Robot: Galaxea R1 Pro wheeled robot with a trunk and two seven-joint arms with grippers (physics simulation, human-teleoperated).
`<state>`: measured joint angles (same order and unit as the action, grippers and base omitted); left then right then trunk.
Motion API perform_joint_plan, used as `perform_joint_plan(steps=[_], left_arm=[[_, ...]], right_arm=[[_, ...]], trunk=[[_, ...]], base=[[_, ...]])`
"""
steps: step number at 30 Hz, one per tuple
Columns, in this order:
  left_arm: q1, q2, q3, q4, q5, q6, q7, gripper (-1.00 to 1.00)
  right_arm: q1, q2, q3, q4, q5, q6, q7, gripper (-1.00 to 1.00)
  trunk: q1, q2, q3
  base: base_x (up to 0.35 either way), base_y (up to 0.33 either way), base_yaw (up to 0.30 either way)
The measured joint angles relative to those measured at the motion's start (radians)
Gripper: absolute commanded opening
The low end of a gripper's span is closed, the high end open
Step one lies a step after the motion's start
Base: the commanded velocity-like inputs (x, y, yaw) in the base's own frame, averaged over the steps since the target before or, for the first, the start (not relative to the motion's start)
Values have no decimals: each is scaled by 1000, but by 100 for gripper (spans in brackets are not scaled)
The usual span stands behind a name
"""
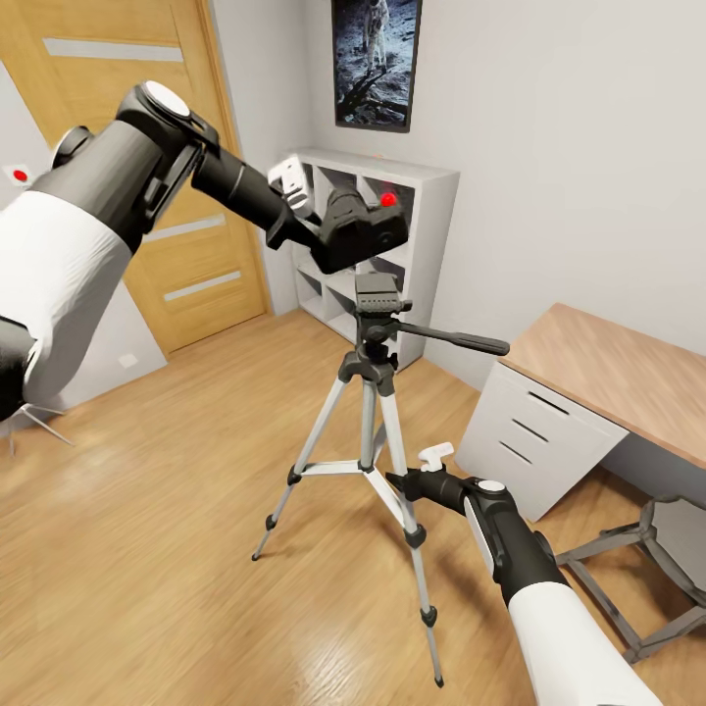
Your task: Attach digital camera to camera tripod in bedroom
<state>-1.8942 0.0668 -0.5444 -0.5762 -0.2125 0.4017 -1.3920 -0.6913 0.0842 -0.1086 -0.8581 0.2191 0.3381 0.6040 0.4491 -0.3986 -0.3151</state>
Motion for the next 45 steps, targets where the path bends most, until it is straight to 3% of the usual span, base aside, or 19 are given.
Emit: perform_joint_plan(steps=[3,4,7,20,26,28,31,45], left_arm=[[0,-2,-11,2,-40,-4,-28,-100],[0,-2,-15,3,-69,-6,-42,-100],[0,0,-14,5,-83,-8,-50,-100],[0,5,-7,-9,-78,-8,-54,-100],[1,39,-44,-43,-42,47,-37,-100],[2,45,-34,-54,-49,65,-33,-100],[2,31,-17,-71,-55,90,-15,-100],[2,24,59,-124,-75,88,56,-100]], right_arm=[[0,0,1,0,-1,0,-1,-100],[0,0,1,0,0,0,0,-100],[0,0,1,0,-1,0,-1,-100],[0,0,1,0,-1,0,-1,-100],[0,3,1,13,-22,-7,-15,-100],[0,4,1,13,-17,-7,-14,-100],[0,0,1,11,-23,-5,-11,-100],[0,-5,3,11,-34,-5,-10,-100]], trunk=[[0,0,0],[0,0,0],[0,0,0],[0,0,0],[0,0,0],[0,0,0],[0,0,0],[0,0,0]], base=[[0,0,0],[0,0,0],[0,0,0],[0,0,0],[0,0,0],[0,0,0],[0,0,0],[0,0,0]])
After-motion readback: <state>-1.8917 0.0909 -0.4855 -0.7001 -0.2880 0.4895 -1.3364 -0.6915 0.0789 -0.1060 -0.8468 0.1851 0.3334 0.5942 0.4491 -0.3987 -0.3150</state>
